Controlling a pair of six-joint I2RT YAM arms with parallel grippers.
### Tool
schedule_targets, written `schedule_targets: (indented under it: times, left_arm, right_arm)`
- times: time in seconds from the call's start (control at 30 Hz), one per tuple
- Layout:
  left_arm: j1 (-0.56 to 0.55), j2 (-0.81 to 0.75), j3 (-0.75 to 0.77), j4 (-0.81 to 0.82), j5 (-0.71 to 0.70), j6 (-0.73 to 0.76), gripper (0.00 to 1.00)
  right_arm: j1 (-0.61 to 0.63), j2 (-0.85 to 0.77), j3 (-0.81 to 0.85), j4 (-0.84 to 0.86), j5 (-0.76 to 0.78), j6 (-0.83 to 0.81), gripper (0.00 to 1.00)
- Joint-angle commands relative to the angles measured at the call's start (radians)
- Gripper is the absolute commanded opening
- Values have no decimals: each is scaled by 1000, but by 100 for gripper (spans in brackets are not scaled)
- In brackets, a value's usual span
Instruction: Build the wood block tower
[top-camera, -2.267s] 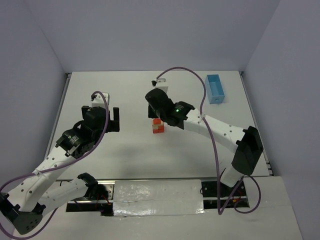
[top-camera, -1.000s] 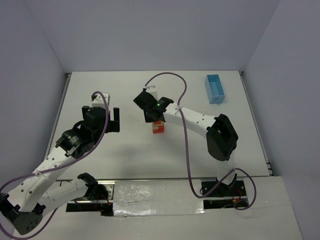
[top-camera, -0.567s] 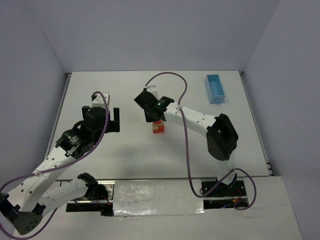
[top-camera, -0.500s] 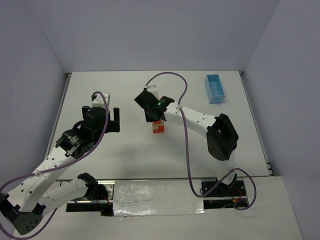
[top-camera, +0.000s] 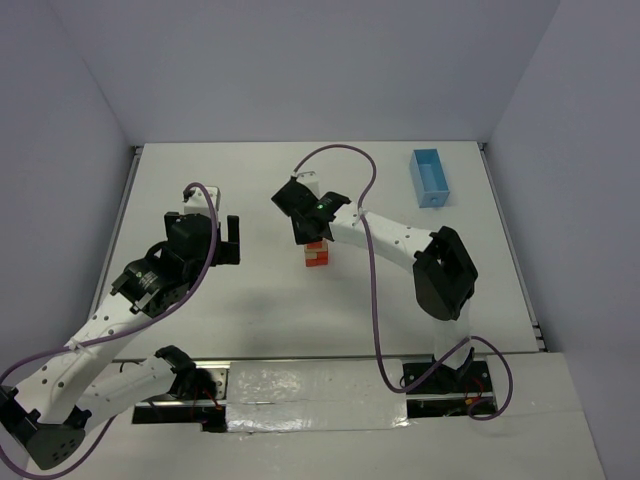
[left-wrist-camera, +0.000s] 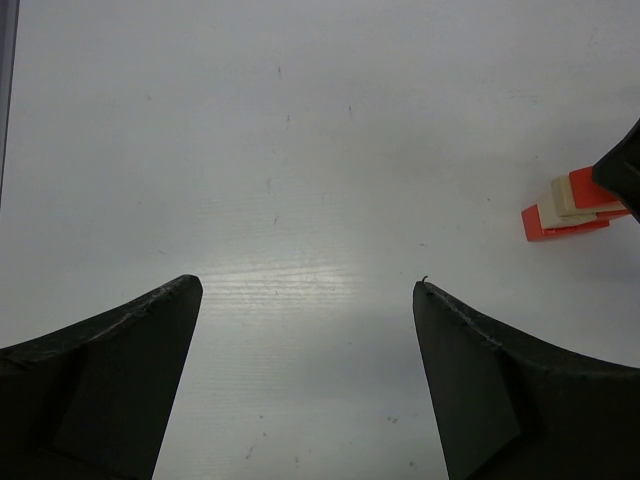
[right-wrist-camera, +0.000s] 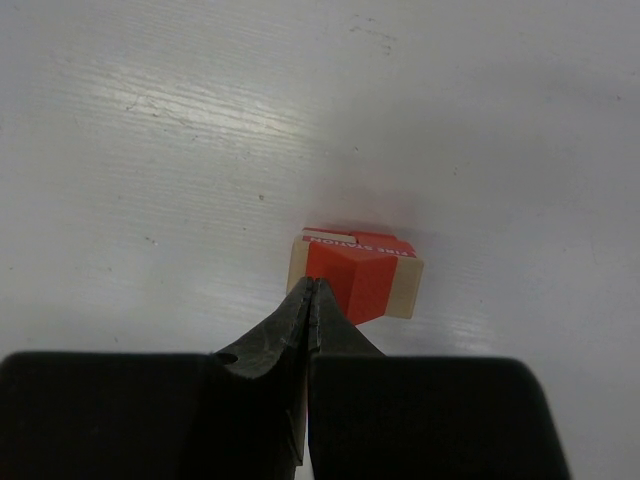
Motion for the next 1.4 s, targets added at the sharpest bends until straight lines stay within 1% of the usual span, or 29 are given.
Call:
schedule_targets:
  times: [0.0,1.37]
  left_arm:
    - [5,-15,-3,17,2,14,100]
    - [5,-10,-3,20,10,17,100]
  right_arm:
    - [-6,0,-7,-4,2,-6,0]
    - [-20,14,3,-24,-15,-13,0]
